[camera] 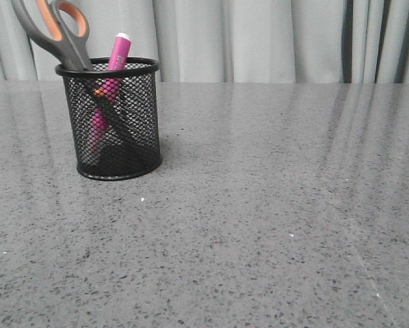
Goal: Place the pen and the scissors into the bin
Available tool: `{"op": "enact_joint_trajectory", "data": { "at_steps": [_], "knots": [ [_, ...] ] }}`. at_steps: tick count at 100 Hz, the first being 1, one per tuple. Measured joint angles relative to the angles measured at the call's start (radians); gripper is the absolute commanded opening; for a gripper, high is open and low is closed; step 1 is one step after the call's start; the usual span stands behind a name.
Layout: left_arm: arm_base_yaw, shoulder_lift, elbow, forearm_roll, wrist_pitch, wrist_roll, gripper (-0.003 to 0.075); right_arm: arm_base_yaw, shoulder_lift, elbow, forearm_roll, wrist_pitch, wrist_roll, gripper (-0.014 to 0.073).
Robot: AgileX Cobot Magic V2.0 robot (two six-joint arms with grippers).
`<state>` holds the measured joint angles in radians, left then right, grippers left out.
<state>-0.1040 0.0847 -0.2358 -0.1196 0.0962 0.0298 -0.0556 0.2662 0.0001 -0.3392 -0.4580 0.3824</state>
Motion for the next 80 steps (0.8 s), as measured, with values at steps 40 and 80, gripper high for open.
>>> {"op": "enact_joint_trajectory", "data": {
  "at_steps": [40, 80],
  "knots": [
    [0.000, 0.000, 0.000, -0.002, 0.000, 0.000, -0.0021, 0.000, 0.000, 0.000, 0.000, 0.000, 0.000, -0.0076],
    [0.004, 0.000, 0.036, 0.035, -0.002, 0.000, -0.0021, 0.000, 0.000, 0.000, 0.000, 0.000, -0.001, -0.0075]
  ]
}}
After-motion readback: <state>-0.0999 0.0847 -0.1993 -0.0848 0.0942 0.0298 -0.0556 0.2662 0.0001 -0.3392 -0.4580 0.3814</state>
